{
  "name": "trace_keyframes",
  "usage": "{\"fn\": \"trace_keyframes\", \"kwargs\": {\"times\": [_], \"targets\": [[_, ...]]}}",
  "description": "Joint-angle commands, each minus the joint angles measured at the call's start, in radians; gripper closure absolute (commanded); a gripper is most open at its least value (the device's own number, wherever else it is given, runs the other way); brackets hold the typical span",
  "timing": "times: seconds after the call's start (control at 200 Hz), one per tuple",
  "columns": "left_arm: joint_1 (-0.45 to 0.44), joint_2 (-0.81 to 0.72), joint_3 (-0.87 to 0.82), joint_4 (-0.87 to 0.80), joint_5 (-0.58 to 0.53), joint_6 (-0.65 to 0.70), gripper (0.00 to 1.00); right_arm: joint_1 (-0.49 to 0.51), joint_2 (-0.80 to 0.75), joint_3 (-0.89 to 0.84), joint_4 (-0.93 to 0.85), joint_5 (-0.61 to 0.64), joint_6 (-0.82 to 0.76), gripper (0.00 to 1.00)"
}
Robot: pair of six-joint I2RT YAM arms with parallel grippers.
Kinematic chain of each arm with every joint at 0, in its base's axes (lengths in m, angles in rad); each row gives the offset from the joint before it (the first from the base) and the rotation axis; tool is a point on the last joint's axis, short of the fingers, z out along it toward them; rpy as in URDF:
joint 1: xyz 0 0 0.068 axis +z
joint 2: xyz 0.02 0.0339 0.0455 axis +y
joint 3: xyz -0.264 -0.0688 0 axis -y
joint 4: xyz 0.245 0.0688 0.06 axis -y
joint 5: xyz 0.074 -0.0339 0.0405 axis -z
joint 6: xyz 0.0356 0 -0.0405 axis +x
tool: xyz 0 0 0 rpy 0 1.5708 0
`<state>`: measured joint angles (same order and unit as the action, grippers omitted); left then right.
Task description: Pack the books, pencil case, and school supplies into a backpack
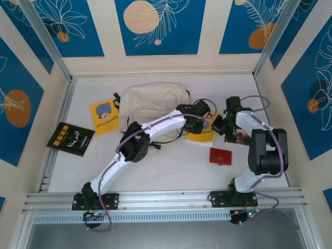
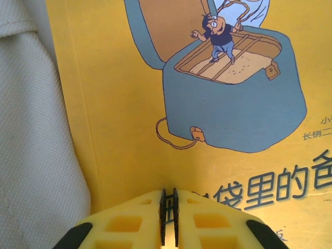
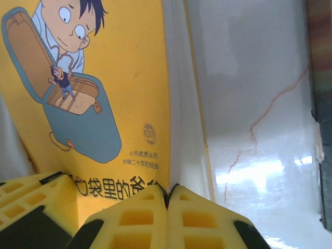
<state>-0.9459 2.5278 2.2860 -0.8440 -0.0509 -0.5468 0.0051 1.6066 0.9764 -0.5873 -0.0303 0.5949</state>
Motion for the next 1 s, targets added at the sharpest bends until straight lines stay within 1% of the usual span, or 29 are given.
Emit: {"fn": "trace_keyframes", "kwargs": {"times": [0.0, 0.07, 0.175, 0.295, 0.385, 0.56, 0.71, 0.875, 0.995], "targets": [[-0.02, 0.017, -0.017, -0.039, 0.058, 0.02, 0.83, 0.019, -0.047, -0.026, 0.072, -0.073, 0.018, 1.0], [-0.008, -0.019, -0.001, -0.042, 0.079, 0.033, 0.79, 0.012, -0.085, -0.039, 0.087, -0.065, 0.017, 1.0], [0.019, -0.101, 0.007, -0.029, 0.123, 0.049, 0.69, -0.004, -0.156, -0.064, 0.12, -0.081, 0.016, 1.0], [0.064, -0.191, -0.016, -0.003, 0.189, 0.064, 0.57, -0.034, -0.234, -0.087, 0.16, -0.176, 0.019, 1.0], [0.097, -0.268, -0.075, 0.043, 0.231, 0.053, 0.49, -0.053, -0.283, -0.088, 0.17, -0.252, 0.023, 1.0], [0.158, -0.429, -0.243, 0.1, 0.264, 0.029, 0.35, -0.079, -0.369, -0.075, 0.178, -0.387, 0.039, 1.0], [0.215, -0.58, -0.446, 0.212, 0.352, -0.027, 0.26, -0.094, -0.422, -0.055, 0.199, -0.525, 0.074, 1.0], [0.268, -0.726, -0.647, 0.32, 0.43, -0.073, 0.2, -0.09, -0.431, -0.05, 0.296, -0.701, 0.147, 1.0], [0.303, -0.832, -0.796, 0.399, 0.455, -0.137, 0.14, -0.049, -0.401, -0.031, 0.371, -0.787, 0.197, 1.0]]}}
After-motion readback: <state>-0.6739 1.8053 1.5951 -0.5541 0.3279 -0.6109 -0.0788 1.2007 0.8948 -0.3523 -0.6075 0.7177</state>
